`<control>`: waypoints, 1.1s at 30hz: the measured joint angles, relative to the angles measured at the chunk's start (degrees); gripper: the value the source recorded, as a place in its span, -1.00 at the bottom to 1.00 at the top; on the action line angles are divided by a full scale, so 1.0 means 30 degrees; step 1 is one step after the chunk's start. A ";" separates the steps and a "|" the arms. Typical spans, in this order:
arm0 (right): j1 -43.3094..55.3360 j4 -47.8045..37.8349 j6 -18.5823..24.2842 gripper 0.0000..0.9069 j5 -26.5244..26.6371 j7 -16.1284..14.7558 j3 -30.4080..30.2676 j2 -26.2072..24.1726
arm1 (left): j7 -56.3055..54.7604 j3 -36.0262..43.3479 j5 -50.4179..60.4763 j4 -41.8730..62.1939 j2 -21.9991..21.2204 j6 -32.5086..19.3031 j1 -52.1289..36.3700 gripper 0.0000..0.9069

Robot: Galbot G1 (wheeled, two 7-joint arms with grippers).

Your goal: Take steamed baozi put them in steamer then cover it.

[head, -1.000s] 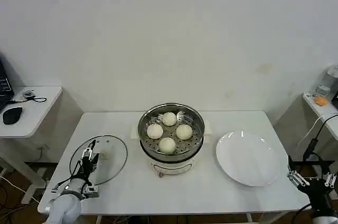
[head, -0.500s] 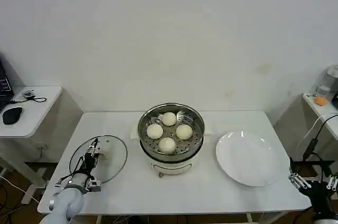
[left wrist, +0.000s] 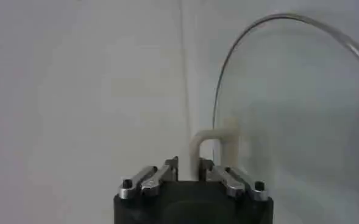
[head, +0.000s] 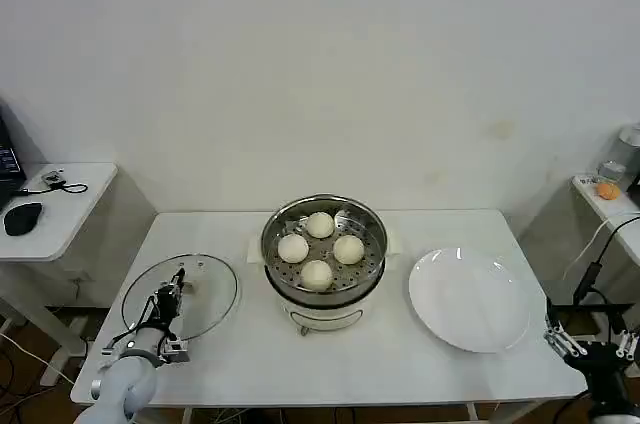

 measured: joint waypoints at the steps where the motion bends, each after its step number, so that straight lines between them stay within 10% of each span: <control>1: -0.0001 0.0032 -0.0001 1.00 -0.0021 0.0001 -0.0038 0.0006 | -0.0083 -0.0090 0.0039 -0.0136 -0.0004 0.0063 0.0077 -1.00; 33: 0.1274 -0.0775 -0.0033 1.00 -0.1398 -0.0530 -0.1598 -0.0713 | 0.1046 0.1180 -0.2599 -1.0494 0.1327 0.5089 0.0816 -1.00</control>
